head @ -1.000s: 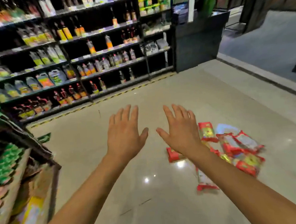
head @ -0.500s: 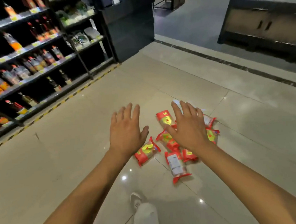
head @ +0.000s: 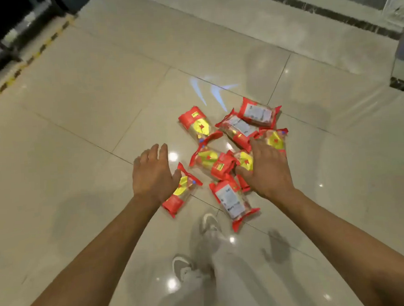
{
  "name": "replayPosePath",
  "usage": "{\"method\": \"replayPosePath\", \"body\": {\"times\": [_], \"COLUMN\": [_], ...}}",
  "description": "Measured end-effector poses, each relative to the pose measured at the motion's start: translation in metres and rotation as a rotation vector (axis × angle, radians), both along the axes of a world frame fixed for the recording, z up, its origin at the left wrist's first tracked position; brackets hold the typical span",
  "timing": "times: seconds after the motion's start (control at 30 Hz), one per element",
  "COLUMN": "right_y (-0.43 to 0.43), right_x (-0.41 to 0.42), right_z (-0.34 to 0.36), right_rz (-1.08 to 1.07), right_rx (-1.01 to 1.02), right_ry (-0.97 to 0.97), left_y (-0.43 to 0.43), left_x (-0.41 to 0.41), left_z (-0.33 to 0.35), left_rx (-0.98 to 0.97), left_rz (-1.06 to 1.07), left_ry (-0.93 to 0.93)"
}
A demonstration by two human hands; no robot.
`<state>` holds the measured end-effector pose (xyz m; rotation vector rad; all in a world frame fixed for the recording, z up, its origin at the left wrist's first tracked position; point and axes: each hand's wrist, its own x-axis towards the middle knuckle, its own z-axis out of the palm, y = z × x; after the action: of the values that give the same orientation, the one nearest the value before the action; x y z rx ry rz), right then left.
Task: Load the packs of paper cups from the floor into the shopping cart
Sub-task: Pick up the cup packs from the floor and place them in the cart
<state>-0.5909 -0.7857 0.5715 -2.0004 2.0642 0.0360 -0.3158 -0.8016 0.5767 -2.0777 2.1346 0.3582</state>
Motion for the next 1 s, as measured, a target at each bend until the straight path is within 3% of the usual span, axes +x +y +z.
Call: {"method": "replayPosePath", "body": {"times": [0.17, 0.33, 0.53, 0.7, 0.8, 0.9, 1.0], "right_y": [-0.016, -0.002, -0.002, -0.019, -0.018, -0.014, -0.023], "right_x": [-0.014, -0.034, -0.07, -0.06, -0.045, -0.024, -0.012], "right_z": [-0.224, -0.43, -0.617, -0.628, -0.623, -0.585, -0.511], "right_rz": [-0.06, -0.298, -0.391, -0.538, -0.615, -0.65, -0.554], "right_rx": [0.28, 0.539, 0.563, 0.698, 0.667, 0.489, 0.335], "right_ry": [-0.053, -0.383, -0.448, -0.557, -0.57, -0.533, -0.508], "left_y": [-0.047, -0.058, -0.086, -0.098, -0.084, -0.064, -0.054], "left_x": [0.014, 0.04, 0.072, 0.09, 0.091, 0.082, 0.078], "left_z": [-0.224, -0.426, -0.584, -0.63, -0.625, -0.587, -0.511], "left_rx": [0.23, 0.421, 0.589, 0.671, 0.623, 0.483, 0.301], "left_rz": [0.0, 0.154, 0.327, 0.52, 0.599, 0.648, 0.799], "left_ry": [-0.048, 0.096, 0.277, 0.489, 0.535, 0.52, 0.636]}}
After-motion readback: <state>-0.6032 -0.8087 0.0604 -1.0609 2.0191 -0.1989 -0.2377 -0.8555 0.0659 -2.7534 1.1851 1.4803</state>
